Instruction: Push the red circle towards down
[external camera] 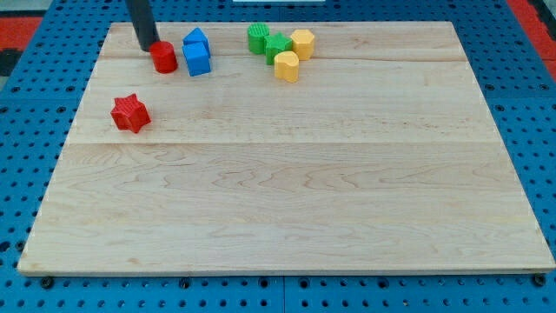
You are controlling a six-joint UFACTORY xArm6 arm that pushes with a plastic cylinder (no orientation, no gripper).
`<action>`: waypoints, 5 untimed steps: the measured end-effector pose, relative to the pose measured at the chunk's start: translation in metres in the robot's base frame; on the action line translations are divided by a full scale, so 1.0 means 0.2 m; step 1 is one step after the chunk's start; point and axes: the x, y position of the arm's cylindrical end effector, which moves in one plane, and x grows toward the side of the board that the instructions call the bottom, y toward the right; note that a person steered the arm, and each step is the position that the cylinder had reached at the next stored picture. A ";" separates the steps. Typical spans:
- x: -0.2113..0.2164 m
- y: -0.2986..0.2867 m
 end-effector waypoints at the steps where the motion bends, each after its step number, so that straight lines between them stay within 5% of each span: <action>1: 0.15 0.19; 2: 0.00 0.20; 5: 0.53 0.28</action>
